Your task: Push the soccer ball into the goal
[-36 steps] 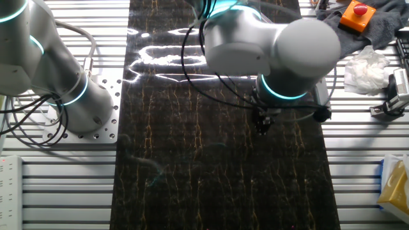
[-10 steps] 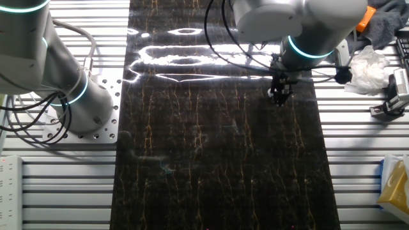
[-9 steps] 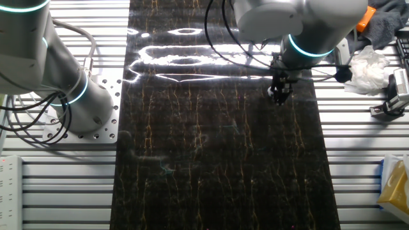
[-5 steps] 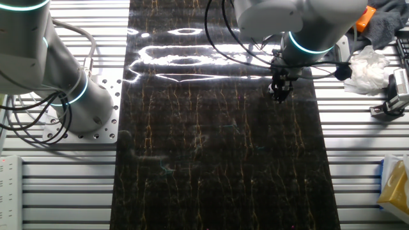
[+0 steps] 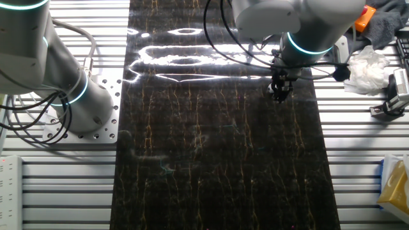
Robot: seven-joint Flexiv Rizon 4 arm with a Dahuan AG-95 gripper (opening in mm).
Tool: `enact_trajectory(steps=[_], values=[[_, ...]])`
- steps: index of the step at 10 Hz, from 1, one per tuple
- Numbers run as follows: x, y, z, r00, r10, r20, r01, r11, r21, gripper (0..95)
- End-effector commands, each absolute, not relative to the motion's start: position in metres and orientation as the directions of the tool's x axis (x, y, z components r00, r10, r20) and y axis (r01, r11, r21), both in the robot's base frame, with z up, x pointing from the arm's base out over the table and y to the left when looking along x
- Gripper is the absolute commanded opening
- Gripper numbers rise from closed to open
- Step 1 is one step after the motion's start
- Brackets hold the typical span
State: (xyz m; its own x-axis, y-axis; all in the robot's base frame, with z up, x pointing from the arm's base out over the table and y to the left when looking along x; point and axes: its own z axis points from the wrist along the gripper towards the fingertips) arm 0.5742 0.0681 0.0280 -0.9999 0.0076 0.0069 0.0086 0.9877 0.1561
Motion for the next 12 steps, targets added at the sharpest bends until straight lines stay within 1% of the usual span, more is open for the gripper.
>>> enact_trajectory(steps=[1, 6, 12], values=[[0.578, 0.070, 0.027, -1.000, 0.018, 0.004, 0.019, 0.986, 0.167, 76.0], [0.592, 0.082, 0.030, -0.999, 0.043, 0.010, 0.044, 0.983, 0.176, 76.0], [0.584, 0.101, 0.026, -0.998, 0.060, 0.006, 0.060, 0.985, 0.163, 76.0]])
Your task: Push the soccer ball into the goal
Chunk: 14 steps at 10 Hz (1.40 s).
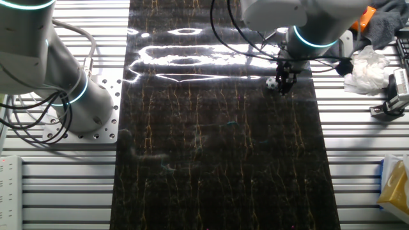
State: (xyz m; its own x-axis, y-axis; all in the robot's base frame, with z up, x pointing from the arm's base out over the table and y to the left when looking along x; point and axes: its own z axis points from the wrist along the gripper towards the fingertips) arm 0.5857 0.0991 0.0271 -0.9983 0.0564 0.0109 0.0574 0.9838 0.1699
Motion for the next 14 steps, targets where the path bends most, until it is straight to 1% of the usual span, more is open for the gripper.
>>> enact_trajectory(steps=[1, 7, 10, 12, 14], values=[[0.582, 0.104, 0.026, -0.998, 0.065, 0.007, 0.065, 0.985, 0.159, 76.0], [0.574, 0.114, 0.021, -0.995, 0.099, 0.024, 0.101, 0.986, 0.132, 76.0], [0.574, 0.113, 0.020, -0.994, 0.108, 0.025, 0.110, 0.985, 0.135, 76.0], [0.574, 0.113, 0.020, -0.991, 0.130, 0.031, 0.133, 0.979, 0.157, 76.0], [0.573, 0.113, 0.022, -0.985, 0.168, 0.044, 0.173, 0.964, 0.200, 76.0]])
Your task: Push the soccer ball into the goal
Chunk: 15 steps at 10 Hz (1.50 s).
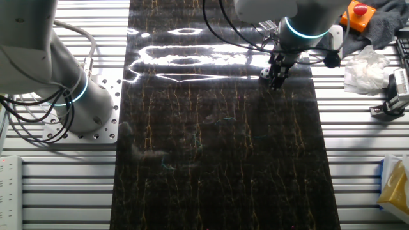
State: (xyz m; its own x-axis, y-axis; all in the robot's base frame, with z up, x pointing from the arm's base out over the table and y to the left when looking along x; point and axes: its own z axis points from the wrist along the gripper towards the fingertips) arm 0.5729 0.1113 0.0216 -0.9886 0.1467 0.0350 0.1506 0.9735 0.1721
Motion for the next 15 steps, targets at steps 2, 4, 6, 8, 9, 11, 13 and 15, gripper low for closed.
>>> enact_trajectory(steps=[2, 4, 6, 8, 9, 11, 13, 15], values=[[0.573, 0.114, 0.023, -0.980, 0.191, 0.053, 0.198, 0.954, 0.223, 76.0], [0.573, 0.115, 0.023, -0.983, 0.178, 0.046, 0.183, 0.959, 0.216, 76.0], [0.568, 0.122, 0.022, -0.983, 0.181, 0.040, 0.186, 0.960, 0.211, 76.0], [0.568, 0.124, 0.022, -0.982, 0.183, 0.039, 0.187, 0.959, 0.211, 76.0], [0.568, 0.125, 0.023, -0.981, 0.188, 0.040, 0.192, 0.958, 0.214, 76.0], [0.569, 0.126, 0.024, -0.978, 0.203, 0.044, 0.208, 0.951, 0.228, 76.0], [0.571, 0.130, 0.027, -0.975, 0.216, 0.047, 0.221, 0.946, 0.239, 76.0], [0.574, 0.134, 0.030, -0.973, 0.224, 0.050, 0.230, 0.942, 0.245, 76.0]])
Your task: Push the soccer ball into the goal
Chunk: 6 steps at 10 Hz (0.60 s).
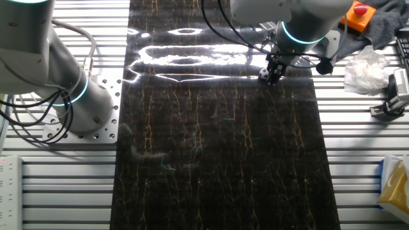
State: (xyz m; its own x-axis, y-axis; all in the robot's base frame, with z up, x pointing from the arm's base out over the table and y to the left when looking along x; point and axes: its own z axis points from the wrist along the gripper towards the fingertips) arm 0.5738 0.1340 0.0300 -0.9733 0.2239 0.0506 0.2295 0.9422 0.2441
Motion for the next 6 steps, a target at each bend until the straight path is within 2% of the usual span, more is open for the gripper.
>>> enact_trajectory(steps=[1, 6], values=[[0.5761, 0.1377, 0.0318, -0.973, 0.226, 0.051, 0.232, 0.941, 0.246, 76.0], [0.5805, 0.1454, 0.0355, -0.975, 0.219, 0.047, 0.224, 0.945, 0.237, 76.0]])
